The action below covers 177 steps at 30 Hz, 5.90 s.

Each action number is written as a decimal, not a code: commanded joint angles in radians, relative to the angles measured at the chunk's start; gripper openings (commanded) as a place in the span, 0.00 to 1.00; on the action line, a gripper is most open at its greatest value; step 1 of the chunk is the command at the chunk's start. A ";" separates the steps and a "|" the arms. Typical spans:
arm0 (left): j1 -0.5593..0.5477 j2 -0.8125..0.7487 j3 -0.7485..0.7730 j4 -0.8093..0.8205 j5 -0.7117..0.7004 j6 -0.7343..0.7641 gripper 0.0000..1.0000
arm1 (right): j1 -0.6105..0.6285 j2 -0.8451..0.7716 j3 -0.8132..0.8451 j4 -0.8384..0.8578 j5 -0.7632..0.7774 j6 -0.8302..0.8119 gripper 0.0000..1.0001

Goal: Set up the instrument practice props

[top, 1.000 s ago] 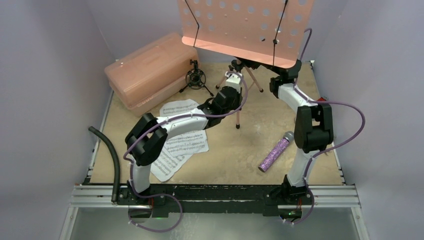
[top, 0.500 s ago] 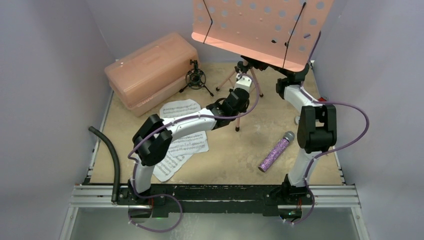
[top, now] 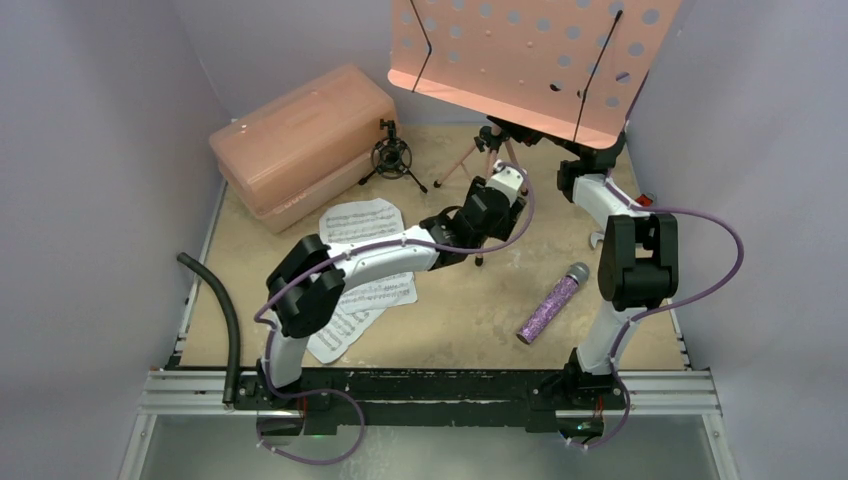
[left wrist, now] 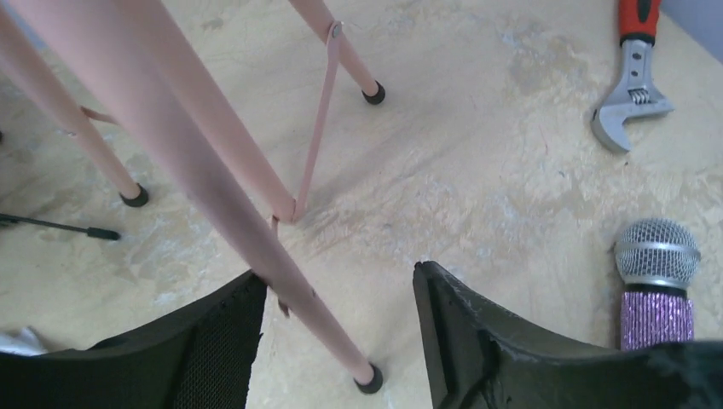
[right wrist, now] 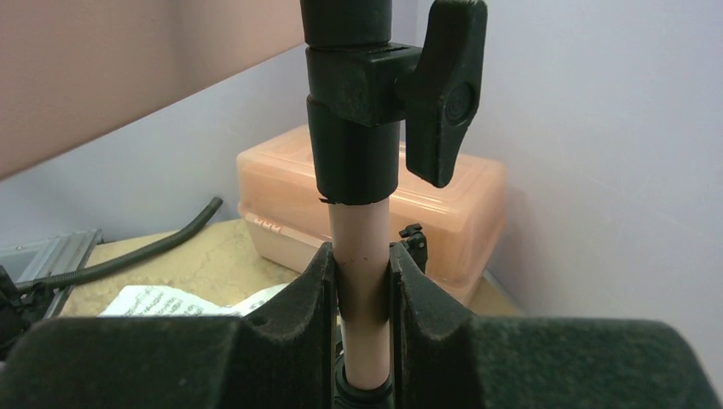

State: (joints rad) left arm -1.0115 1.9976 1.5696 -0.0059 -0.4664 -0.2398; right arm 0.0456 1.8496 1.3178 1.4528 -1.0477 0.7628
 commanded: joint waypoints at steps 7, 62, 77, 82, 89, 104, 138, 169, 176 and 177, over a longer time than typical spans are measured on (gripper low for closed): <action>0.123 -0.290 -0.216 0.203 0.416 0.085 0.75 | 0.010 -0.023 -0.005 -0.100 -0.060 0.011 0.00; 0.360 0.005 0.014 0.278 0.698 0.472 0.00 | 0.007 -0.046 0.177 -0.198 -0.054 0.014 0.00; 0.353 0.000 0.019 0.245 0.576 0.488 0.00 | 0.008 -0.077 0.287 -0.169 -0.025 0.060 0.00; 0.352 -0.028 -0.010 0.233 0.557 0.473 0.00 | 0.008 -0.093 0.290 -0.139 -0.009 0.085 0.00; 0.339 -0.089 -0.060 0.204 0.487 0.475 0.00 | 0.008 -0.142 0.187 -0.077 -0.015 0.106 0.00; 0.336 -0.122 -0.175 0.240 0.336 0.469 0.00 | 0.008 -0.107 0.279 0.011 0.017 0.163 0.00; 0.365 -0.030 -0.163 0.275 0.222 0.524 0.00 | 0.014 -0.163 0.016 0.189 -0.001 0.200 0.00; 0.365 -0.141 -0.194 0.281 0.366 0.456 0.58 | 0.013 -0.328 -0.286 -0.150 0.093 0.057 0.87; 0.365 -0.298 -0.316 0.312 0.379 0.348 0.69 | 0.013 -0.449 -0.376 -0.260 0.084 0.000 0.98; 0.364 -0.329 -0.345 0.325 0.379 0.336 0.70 | 0.013 -0.470 -0.393 -0.297 0.082 -0.022 0.98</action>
State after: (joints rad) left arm -0.6418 1.8297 1.2900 0.2611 -0.1009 0.1864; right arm 0.0574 1.4864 0.9676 1.2060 -0.9707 0.8207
